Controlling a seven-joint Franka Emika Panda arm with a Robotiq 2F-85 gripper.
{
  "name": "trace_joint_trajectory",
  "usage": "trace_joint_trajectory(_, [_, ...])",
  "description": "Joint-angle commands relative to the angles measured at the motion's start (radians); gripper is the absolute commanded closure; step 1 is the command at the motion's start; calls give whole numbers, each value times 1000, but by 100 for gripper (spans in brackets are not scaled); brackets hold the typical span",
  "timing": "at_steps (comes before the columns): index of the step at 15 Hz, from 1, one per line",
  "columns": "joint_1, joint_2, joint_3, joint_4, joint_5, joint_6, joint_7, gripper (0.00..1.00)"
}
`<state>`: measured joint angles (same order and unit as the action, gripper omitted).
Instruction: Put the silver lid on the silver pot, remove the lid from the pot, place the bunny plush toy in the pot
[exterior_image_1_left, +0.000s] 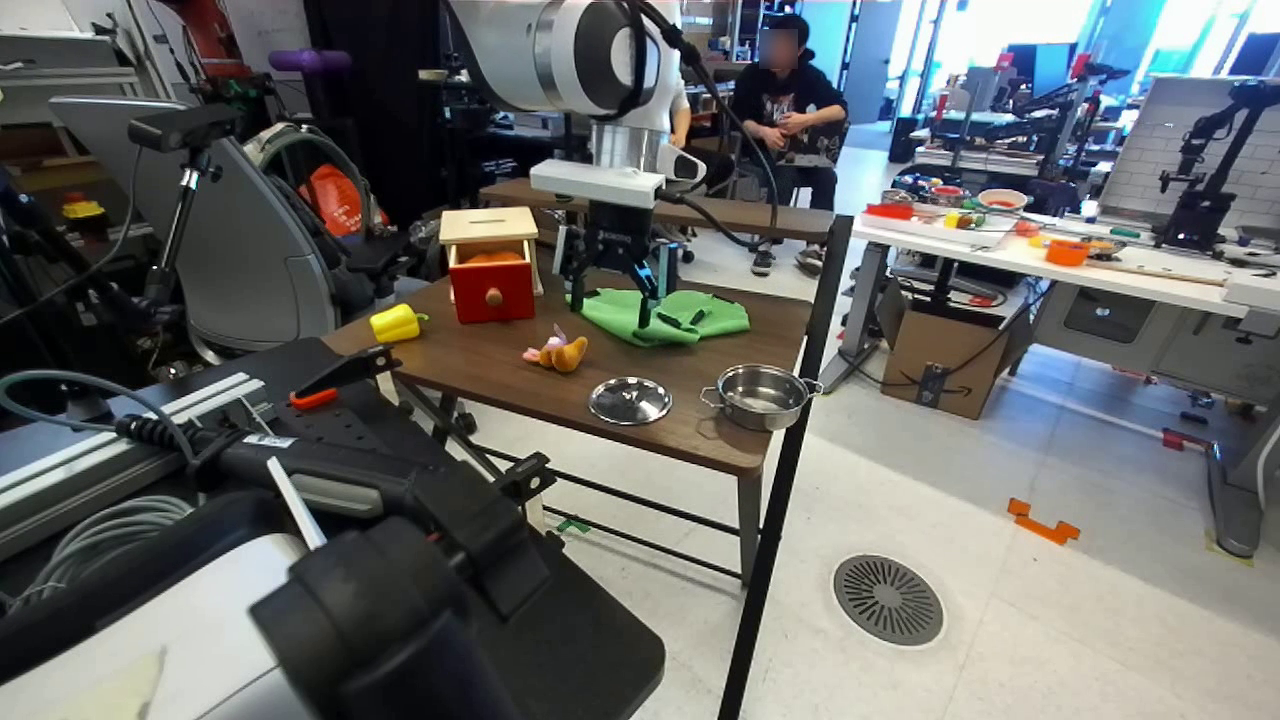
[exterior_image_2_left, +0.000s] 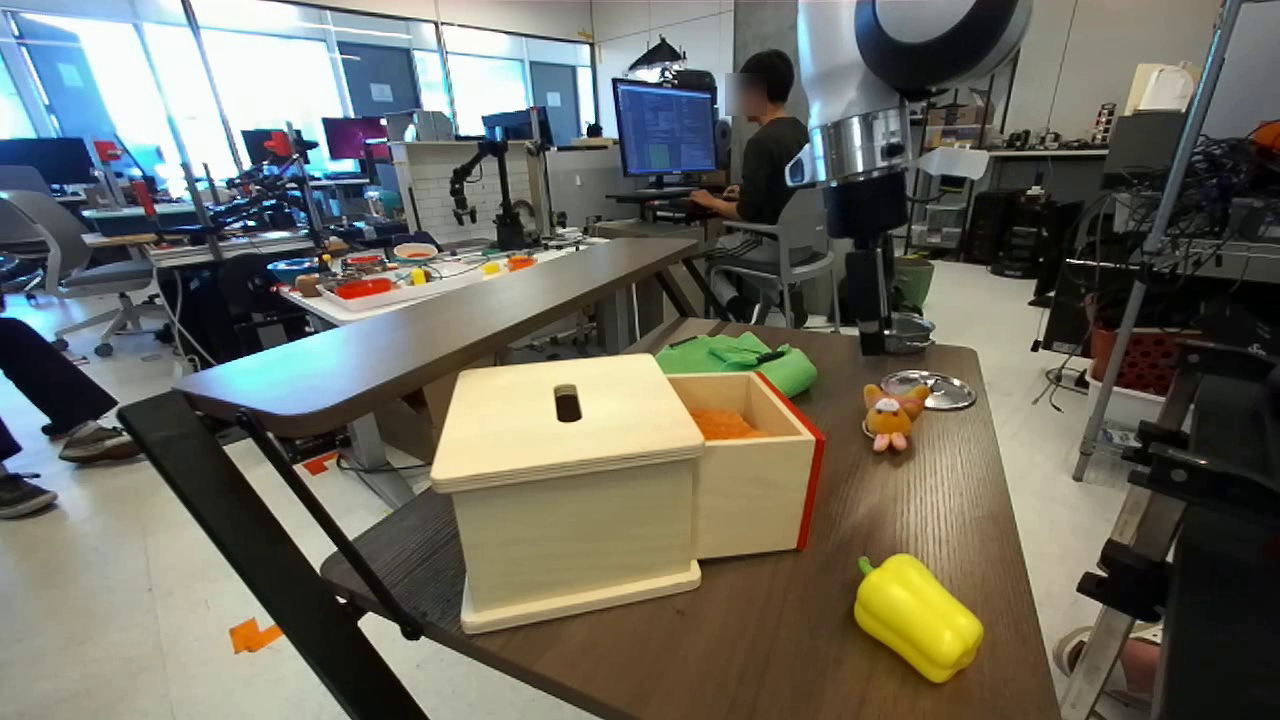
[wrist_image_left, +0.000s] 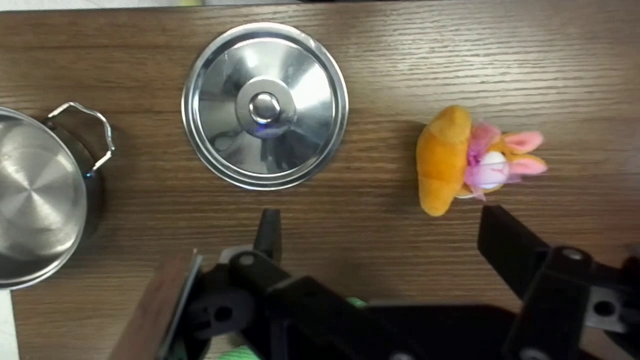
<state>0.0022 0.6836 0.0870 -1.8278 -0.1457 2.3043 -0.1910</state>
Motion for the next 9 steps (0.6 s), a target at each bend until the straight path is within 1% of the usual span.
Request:
trace_joint_trajectory(1, [5, -1, 24, -8, 26, -18, -55, 0])
trace_joint_trajectory(9, [25, 27, 30, -24, 14, -35, -74, 0])
